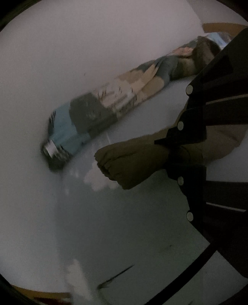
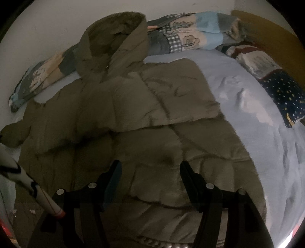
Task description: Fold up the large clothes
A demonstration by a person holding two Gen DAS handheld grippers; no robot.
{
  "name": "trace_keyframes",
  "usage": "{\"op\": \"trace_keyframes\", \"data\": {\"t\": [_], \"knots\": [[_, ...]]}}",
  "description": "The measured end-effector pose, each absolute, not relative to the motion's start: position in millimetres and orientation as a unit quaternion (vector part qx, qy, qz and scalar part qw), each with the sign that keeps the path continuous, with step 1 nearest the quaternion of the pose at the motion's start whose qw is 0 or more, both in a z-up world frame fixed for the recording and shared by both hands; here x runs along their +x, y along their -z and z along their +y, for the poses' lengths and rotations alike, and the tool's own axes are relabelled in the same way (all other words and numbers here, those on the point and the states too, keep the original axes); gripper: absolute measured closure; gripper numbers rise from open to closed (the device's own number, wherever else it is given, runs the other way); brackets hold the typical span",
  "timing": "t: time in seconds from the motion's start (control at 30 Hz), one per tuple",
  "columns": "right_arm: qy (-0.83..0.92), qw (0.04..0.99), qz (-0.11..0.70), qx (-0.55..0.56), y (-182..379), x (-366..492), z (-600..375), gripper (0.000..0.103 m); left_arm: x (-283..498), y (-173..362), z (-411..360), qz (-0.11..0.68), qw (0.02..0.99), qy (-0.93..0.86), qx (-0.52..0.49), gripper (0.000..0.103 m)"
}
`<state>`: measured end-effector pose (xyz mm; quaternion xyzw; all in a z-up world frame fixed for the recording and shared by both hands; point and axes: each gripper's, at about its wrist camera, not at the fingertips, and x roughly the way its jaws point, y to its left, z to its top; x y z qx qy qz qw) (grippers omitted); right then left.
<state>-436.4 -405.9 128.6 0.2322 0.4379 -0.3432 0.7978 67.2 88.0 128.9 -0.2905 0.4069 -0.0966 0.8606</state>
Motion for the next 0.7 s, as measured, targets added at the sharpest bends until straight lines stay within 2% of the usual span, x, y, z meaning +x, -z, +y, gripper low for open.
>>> {"op": "trace_keyframes", "data": {"t": [0.33,0.5,0.7], "knots": [[0.375,0.799,0.395,0.256,-151,-470,-426,0.035,-10,-261,15,0.354,0.893,0.174,-0.216,0.089],[0.384,0.8,0.372,0.271,-165,-489,-437,0.035,-67,-327,-50,0.328,0.898,0.237,-0.172,0.089],[0.391,0.803,0.343,0.292,-181,-516,-448,0.035,-132,-366,-141,0.318,0.894,0.299,-0.101,0.089]]}}
